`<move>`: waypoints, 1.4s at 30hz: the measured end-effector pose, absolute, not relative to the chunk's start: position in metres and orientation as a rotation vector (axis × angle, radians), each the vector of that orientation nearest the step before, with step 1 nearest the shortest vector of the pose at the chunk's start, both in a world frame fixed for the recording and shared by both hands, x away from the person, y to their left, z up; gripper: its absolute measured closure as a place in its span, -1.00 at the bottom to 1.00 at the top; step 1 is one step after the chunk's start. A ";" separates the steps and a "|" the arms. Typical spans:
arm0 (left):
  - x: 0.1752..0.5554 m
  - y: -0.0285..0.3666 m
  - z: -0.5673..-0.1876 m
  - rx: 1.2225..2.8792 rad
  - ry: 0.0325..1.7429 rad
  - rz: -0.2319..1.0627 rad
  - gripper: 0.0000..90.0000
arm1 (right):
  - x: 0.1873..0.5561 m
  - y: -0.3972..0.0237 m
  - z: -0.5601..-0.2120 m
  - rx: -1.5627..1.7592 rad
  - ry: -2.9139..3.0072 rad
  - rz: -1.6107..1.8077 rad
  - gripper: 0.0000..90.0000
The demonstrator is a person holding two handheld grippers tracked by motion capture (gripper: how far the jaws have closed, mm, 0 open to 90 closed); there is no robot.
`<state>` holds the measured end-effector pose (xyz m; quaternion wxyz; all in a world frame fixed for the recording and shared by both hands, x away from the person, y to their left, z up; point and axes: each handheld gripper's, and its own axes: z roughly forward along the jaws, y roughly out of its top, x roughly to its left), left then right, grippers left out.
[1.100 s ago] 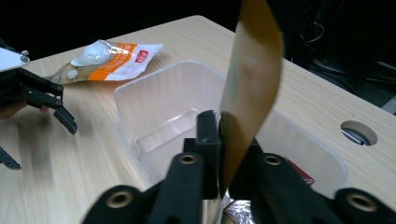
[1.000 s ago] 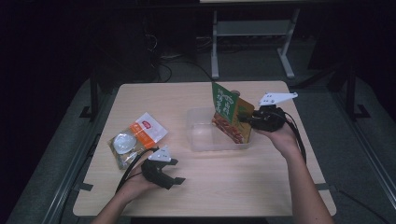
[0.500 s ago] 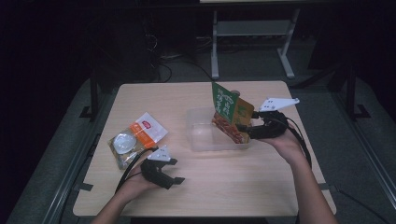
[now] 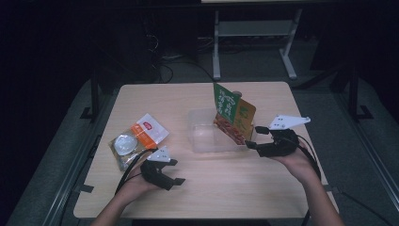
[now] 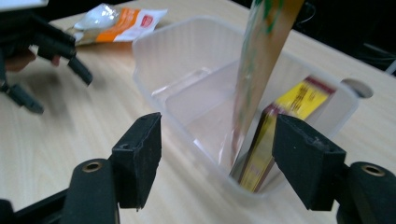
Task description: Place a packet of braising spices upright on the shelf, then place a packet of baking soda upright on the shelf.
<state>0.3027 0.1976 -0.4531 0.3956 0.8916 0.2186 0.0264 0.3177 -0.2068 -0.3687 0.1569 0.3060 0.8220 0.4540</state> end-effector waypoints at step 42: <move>0.307 0.236 -0.425 2.237 0.673 0.158 -0.54 | 0.287 -0.141 -0.441 0.670 2.732 1.176 -0.28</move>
